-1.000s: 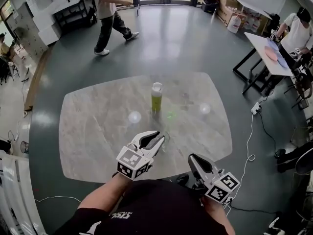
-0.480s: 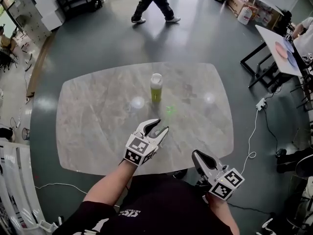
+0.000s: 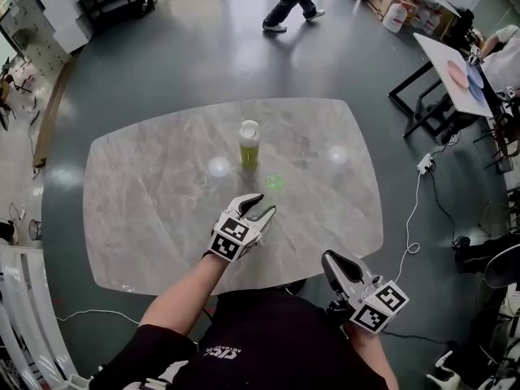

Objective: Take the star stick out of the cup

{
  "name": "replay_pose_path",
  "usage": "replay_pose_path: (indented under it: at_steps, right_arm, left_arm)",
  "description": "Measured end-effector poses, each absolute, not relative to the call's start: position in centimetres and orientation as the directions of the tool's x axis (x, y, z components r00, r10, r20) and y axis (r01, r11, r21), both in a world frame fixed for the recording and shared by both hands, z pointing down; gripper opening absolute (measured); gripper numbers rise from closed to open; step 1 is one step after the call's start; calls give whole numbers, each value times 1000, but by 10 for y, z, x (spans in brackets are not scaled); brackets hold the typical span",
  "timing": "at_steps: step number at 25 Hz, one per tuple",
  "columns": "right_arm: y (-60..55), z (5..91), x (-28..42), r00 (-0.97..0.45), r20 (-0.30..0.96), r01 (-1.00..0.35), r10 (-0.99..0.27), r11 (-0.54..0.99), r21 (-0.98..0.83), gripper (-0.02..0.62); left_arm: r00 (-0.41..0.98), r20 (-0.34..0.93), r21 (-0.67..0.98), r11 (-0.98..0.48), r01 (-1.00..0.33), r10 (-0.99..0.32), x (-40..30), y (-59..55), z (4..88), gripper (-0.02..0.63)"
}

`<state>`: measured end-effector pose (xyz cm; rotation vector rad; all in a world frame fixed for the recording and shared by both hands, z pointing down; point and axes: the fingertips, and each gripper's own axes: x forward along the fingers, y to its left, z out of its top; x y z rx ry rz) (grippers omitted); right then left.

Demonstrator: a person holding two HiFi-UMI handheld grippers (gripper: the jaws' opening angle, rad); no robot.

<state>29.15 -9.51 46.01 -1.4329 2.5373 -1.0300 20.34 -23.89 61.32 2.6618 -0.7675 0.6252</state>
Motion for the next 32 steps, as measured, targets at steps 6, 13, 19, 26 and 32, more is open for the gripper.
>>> replay_pose_path:
  at_steps: [6, 13, 19, 26, 32]
  right_arm:
    - [-92, 460, 294, -538, 278, -758, -796, 312, -573, 30]
    - [-89, 461, 298, -518, 278, -765, -809, 292, -574, 29]
    - [-91, 461, 301, -514, 267, -760, -815, 290, -581, 29]
    - [-95, 457, 301, -528, 238, -747, -815, 312, -587, 28]
    - [-96, 454, 305, -538, 209, -733, -817, 330, -595, 26]
  left_arm:
    - [744, 527, 145, -819, -555, -411, 203, -242, 633, 116]
    - [724, 561, 116, -828, -548, -401, 201, -244, 643, 69]
    - [727, 550, 104, -830, -548, -412, 200, -247, 636, 20]
    - [745, 492, 92, -824, -559, -451, 198, -246, 592, 20]
    - [760, 439, 89, -818, -568, -479, 201, -239, 552, 20]
